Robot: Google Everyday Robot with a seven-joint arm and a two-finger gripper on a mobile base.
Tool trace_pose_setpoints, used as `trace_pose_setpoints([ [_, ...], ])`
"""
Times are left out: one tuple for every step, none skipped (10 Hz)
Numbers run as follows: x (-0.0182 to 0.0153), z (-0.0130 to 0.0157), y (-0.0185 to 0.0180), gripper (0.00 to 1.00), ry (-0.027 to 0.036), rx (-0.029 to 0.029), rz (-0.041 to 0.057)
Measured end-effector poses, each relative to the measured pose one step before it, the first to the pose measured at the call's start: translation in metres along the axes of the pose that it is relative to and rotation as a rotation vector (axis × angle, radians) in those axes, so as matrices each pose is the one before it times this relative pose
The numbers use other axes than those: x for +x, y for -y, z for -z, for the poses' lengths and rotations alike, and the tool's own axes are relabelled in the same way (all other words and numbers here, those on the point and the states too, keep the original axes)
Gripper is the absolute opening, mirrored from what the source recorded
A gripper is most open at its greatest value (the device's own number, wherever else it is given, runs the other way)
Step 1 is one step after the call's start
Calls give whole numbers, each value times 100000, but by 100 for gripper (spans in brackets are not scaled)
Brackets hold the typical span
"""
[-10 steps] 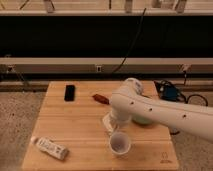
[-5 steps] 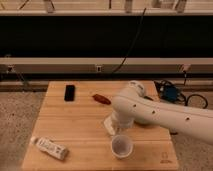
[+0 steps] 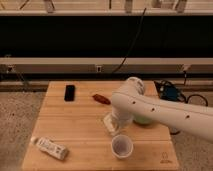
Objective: Place the white sponge in the ceramic cup
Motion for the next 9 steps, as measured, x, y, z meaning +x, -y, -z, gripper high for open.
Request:
trace_pose_setpoints([
  [-92,545,141,1,-41,132,-73],
  [-247,653,101,1,330,52,-146],
  [-520,577,60,1,598,41,222],
  [-769,712,-44,1,709,155,329],
  [-707,578,-66,1,679,459,131],
  [-452,364,-124,1,476,179,-52],
  [-796,478,-174,1,905,452,-62],
  [-753,364,-289,1,790,142,-214],
  [-576,247,-381,1,531,0,-431],
])
